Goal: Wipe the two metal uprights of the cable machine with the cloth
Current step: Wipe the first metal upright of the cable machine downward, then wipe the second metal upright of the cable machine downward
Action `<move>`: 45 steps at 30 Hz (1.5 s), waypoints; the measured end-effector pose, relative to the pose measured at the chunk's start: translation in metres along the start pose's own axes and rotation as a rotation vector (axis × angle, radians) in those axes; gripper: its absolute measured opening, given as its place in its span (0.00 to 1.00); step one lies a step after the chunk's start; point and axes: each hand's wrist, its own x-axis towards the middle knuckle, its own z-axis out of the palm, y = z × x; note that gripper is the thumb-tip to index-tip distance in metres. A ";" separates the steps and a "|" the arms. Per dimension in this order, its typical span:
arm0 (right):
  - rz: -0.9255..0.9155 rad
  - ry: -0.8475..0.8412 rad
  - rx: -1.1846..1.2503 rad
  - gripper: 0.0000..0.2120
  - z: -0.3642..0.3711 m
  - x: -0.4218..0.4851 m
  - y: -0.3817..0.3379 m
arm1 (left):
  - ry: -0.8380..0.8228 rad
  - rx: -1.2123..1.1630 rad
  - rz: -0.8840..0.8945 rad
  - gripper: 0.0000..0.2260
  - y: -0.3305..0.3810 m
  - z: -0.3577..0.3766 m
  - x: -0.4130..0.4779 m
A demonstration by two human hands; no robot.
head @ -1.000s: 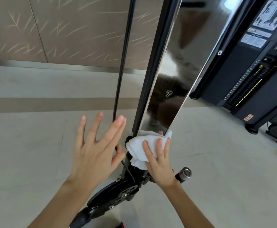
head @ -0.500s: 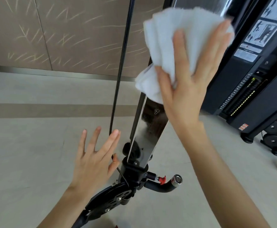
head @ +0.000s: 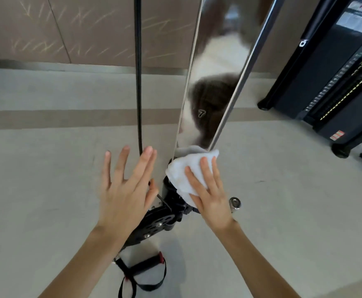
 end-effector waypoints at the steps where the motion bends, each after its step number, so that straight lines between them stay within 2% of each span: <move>1: 0.013 -0.060 -0.003 0.20 -0.012 -0.004 -0.005 | -0.046 0.019 -0.008 0.26 0.004 -0.006 0.003; 5: 0.162 -0.235 0.045 0.21 -0.075 -0.005 -0.017 | -0.264 0.025 0.031 0.25 0.023 -0.041 0.030; 9: 0.318 -0.392 0.083 0.19 -0.164 0.015 -0.017 | -0.541 -0.146 0.128 0.33 0.043 -0.106 0.064; 11: 0.346 -0.476 0.072 0.20 -0.217 0.035 -0.022 | -0.671 -0.200 0.075 0.35 0.053 -0.154 0.090; 14: 0.364 -0.540 0.066 0.20 -0.301 0.070 -0.034 | -0.760 -0.250 -0.017 0.34 0.068 -0.235 0.136; 19: 0.385 -0.494 0.077 0.18 -0.435 0.125 -0.058 | -0.749 -0.286 -0.100 0.30 0.081 -0.360 0.220; 22: 0.363 -0.443 0.094 0.19 -0.500 0.147 -0.072 | -0.696 -0.279 -0.138 0.25 0.086 -0.415 0.258; 25: 0.386 -0.402 0.119 0.19 -0.549 0.161 -0.088 | -0.695 -0.298 -0.148 0.26 0.094 -0.457 0.282; 31: 0.439 -0.311 0.133 0.19 -0.618 0.170 -0.111 | -0.571 -0.340 -0.109 0.26 0.108 -0.517 0.304; 45: 0.609 -0.155 0.003 0.18 -0.729 0.087 -0.169 | -0.519 -0.400 0.074 0.26 0.142 -0.614 0.286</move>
